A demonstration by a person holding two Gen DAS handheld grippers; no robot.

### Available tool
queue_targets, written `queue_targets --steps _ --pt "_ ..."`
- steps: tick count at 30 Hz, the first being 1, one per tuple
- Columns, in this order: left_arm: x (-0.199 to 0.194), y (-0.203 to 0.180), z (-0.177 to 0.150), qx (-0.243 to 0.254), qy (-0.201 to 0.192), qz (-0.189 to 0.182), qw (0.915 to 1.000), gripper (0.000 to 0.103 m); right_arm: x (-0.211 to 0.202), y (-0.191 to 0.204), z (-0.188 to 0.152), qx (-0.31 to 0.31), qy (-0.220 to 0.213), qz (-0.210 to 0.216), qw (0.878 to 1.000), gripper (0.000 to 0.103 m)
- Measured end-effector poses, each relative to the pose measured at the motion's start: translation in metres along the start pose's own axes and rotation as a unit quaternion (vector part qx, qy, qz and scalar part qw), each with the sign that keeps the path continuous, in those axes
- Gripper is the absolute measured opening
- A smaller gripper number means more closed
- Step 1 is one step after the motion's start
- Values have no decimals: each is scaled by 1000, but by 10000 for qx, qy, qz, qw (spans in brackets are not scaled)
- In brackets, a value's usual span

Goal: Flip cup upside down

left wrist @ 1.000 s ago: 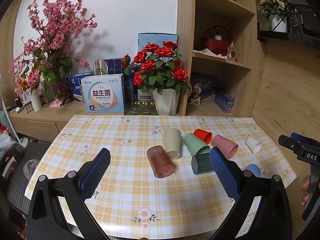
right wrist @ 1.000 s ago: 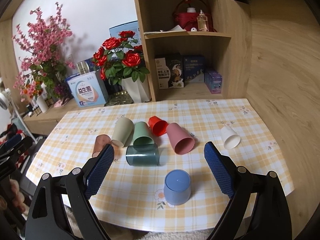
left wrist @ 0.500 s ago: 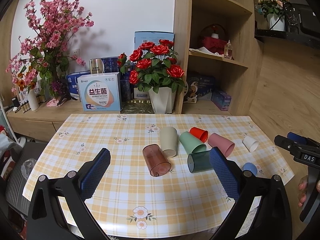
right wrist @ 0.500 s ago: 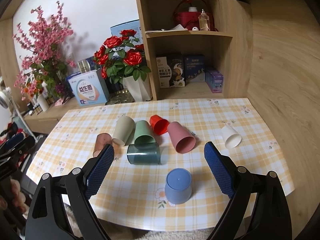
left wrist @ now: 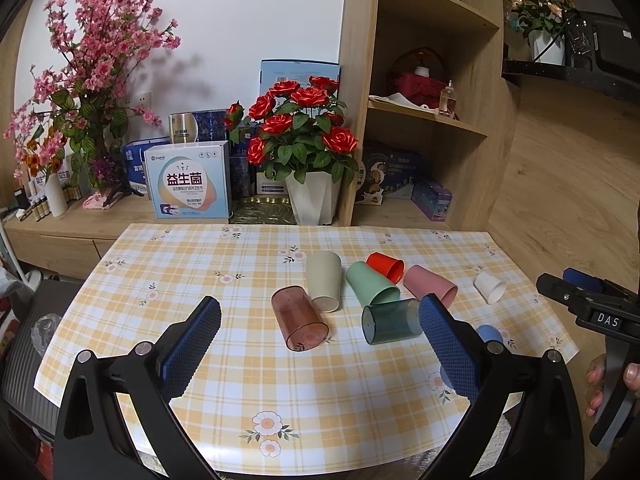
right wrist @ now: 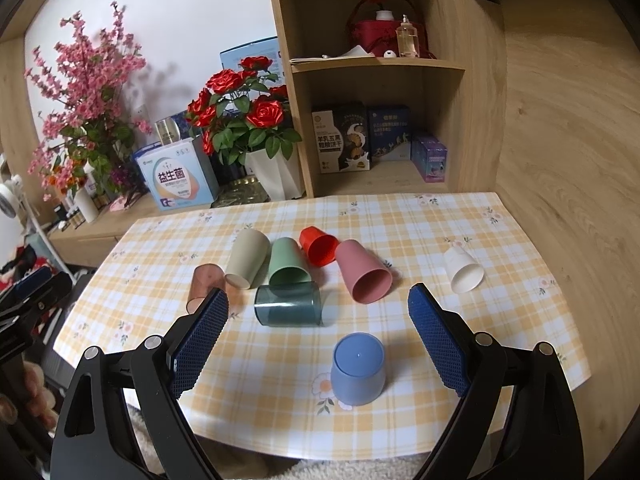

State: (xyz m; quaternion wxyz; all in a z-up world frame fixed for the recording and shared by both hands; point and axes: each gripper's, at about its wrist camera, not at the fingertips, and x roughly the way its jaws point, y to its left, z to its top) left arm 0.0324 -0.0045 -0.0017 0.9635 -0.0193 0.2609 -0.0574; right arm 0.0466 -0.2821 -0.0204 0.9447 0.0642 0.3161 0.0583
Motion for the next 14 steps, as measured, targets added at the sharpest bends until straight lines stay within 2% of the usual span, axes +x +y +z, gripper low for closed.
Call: queue_targets --steps 14 --pt "2 3 0 -78 68 174 9998 97 2 -1 -2 25 10 -2 10000 88"
